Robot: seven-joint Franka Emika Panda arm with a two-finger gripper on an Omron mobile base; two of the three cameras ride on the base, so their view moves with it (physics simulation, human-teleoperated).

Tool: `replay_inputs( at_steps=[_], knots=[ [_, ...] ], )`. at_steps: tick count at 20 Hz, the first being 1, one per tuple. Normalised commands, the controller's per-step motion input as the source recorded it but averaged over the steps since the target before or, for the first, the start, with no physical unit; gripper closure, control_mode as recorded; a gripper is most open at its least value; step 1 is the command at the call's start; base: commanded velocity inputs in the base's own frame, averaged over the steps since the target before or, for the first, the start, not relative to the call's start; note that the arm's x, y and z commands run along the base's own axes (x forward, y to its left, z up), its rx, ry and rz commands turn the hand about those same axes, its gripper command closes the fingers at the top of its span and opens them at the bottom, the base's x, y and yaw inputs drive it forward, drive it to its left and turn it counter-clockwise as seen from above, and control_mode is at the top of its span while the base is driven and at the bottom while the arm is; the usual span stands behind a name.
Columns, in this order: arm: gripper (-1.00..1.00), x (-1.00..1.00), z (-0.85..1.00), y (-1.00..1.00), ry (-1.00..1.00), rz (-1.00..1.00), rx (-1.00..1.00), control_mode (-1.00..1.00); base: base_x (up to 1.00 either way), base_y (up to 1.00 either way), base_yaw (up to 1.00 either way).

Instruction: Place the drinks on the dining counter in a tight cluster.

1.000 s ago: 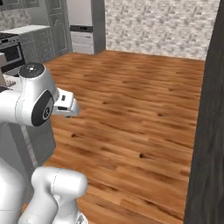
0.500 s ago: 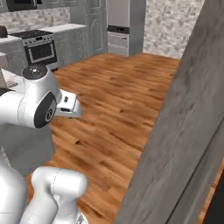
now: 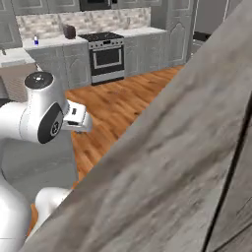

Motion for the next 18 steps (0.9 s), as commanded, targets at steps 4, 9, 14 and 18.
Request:
replay_inputs(
  at_steps=[4, 9, 14, 18],
  knots=[
    [-1.0, 0.0, 0.0, 0.0, 0.0, 0.0, 0.0, 1.0, 1.0, -0.81, 0.55],
    [-1.0, 0.0, 0.0, 0.0, 0.0, 0.0, 0.0, 1.0, 1.0, -0.63, 0.62],
    [-1.0, 0.0, 0.0, 0.0, 0.0, 0.0, 0.0, 1.0, 1.0, -0.63, 0.64],
    [-1.0, 0.0, 0.0, 0.0, 0.0, 0.0, 0.0, 1.0, 1.0, -0.85, 0.6]
  ],
)
